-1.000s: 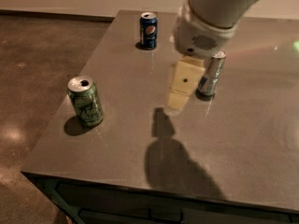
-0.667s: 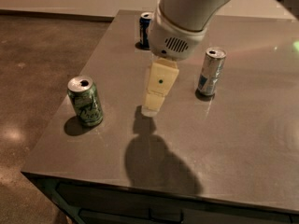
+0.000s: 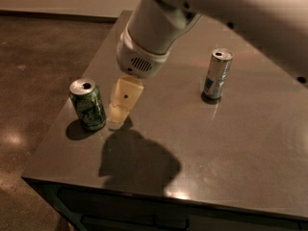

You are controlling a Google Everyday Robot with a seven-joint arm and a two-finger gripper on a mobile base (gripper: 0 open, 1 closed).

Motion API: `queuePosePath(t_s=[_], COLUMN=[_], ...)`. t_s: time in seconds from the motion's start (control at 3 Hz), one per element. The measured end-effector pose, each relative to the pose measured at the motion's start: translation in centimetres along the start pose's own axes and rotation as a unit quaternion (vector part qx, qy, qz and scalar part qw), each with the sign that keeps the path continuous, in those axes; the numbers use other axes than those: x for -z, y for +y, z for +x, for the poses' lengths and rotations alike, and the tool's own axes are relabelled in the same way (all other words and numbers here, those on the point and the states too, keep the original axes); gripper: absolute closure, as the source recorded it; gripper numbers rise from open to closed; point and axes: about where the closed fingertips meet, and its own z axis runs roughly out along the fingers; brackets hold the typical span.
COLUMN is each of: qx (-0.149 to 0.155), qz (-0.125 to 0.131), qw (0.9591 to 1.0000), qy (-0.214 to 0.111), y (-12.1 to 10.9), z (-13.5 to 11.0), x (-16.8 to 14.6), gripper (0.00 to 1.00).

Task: Move green can near redbull can

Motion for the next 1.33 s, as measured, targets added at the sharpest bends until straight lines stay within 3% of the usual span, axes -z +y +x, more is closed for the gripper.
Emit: queuePosePath(t_s=[0.67, 1.33], qx=[0.016, 0.023], qz=[-0.015, -0.033], qw=[0.9991, 0.998], qy=[-0.037, -0.049], y=[-0.1, 0.2], z=[-3.5, -5.2], x=[-5.2, -7.2], gripper=[0.0, 0.0])
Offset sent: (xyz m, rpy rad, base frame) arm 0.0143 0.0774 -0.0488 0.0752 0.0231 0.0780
